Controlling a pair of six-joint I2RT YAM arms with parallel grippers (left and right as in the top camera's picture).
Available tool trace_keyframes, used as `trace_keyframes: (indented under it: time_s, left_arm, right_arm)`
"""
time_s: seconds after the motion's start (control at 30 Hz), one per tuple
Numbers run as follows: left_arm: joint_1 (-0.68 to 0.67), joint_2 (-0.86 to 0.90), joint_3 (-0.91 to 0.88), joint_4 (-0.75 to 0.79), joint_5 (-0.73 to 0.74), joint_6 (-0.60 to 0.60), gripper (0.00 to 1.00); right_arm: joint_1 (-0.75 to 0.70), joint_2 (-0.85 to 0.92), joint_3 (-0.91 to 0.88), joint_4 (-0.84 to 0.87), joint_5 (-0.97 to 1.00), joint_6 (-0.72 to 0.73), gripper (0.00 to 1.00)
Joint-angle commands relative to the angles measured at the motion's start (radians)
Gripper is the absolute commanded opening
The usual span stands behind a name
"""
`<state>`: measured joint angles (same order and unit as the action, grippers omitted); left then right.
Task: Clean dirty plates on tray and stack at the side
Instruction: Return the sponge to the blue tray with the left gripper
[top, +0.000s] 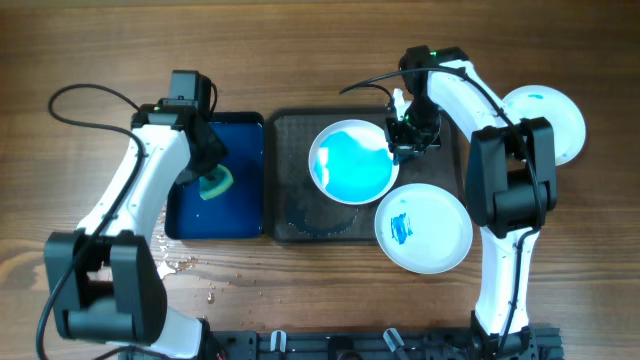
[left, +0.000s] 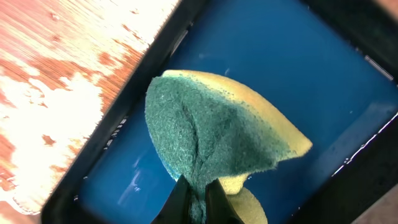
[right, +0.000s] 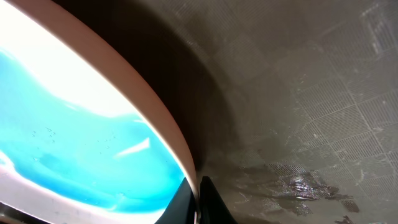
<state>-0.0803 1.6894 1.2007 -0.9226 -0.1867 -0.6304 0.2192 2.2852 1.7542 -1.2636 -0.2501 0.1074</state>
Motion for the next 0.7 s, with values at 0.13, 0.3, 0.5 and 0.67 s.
trace_keyframes:
  time_s: [0.13,0.3,0.5,0.67]
  left_arm:
    - [-0.002,0.138,-0.071,0.071,0.056,0.050,0.56]
    - [-0.013,0.129,-0.067,0.073,0.117,0.050,0.74]
    - [-0.083,-0.146,0.008,0.035,0.116,0.068,0.81]
    - [-0.112,-0.437,0.016,-0.088,0.120,0.129,0.56]
  right_arm:
    - [-0.009,0.021,-0.014,0.002,0.036,0.001,0.05]
    - [-0.009,0.021,-0.014,0.011,0.035,0.001,0.05]
    - [-0.009,0.021,-0.014,0.076,-0.010,-0.005,0.05]
    - [0.007,0.018,-0.013,0.138,-0.051,-0.029,0.05]
